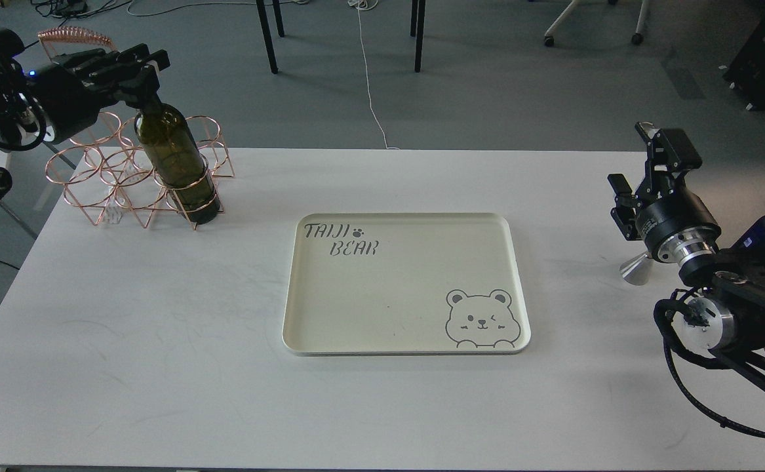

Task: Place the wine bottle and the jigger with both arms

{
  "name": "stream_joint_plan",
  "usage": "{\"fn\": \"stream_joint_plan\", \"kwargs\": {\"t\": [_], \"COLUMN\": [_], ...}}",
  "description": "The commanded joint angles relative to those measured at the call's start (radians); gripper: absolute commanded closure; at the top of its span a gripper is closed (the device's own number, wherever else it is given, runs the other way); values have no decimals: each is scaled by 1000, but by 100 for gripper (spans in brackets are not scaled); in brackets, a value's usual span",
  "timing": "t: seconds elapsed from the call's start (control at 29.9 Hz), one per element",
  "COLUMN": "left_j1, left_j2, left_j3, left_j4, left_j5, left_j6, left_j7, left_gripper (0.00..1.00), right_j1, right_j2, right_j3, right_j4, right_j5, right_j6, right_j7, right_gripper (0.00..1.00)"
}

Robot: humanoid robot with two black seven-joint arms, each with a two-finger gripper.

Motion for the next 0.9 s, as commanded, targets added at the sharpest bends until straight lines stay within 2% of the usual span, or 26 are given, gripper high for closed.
{"fn": "stream_joint_plan", "kwargs": {"t": [0.0,0.3,0.5,0.6,0.7,0.77,0.8,0.84,0.87], "left_j1": [-4,-1,-2,-2,-4,-7,-7,-8,-8], "left_j2": [4,18,7,4,4,4,4,4,4], "left_j3": [0,0,0,0,0,0,0,-1,0], "left_j4": [-3,-14,-7,-1,-1,-1,-1,-1,-1], "left_j5": [-3,-3,-2,-2,-2,-2,-2,-3,-3], "left_j6": [-1,-1,-1,-1,-1,-1,-1,-1,-1], "left_j7": [0,0,0,0,0,0,0,0,0], "left_gripper": [100,98,89,73,64,46,32,25,22], "right_j1": [0,2,2,2,2,2,2,2,2], "right_j2": [0,0,0,2,0,0,0,0,0], "right_j3": [2,2,2,2,2,2,2,2,2], "right_j4": [-1,0,-2,-2,-2,-2,-2,-2,-2], "right_j5": [0,0,0,0,0,0,0,0,0], "right_j6": [0,0,0,0,0,0,0,0,0], "right_j7": [0,0,0,0,0,0,0,0,0], "right_gripper": [4,4,4,4,4,4,4,4,4]}}
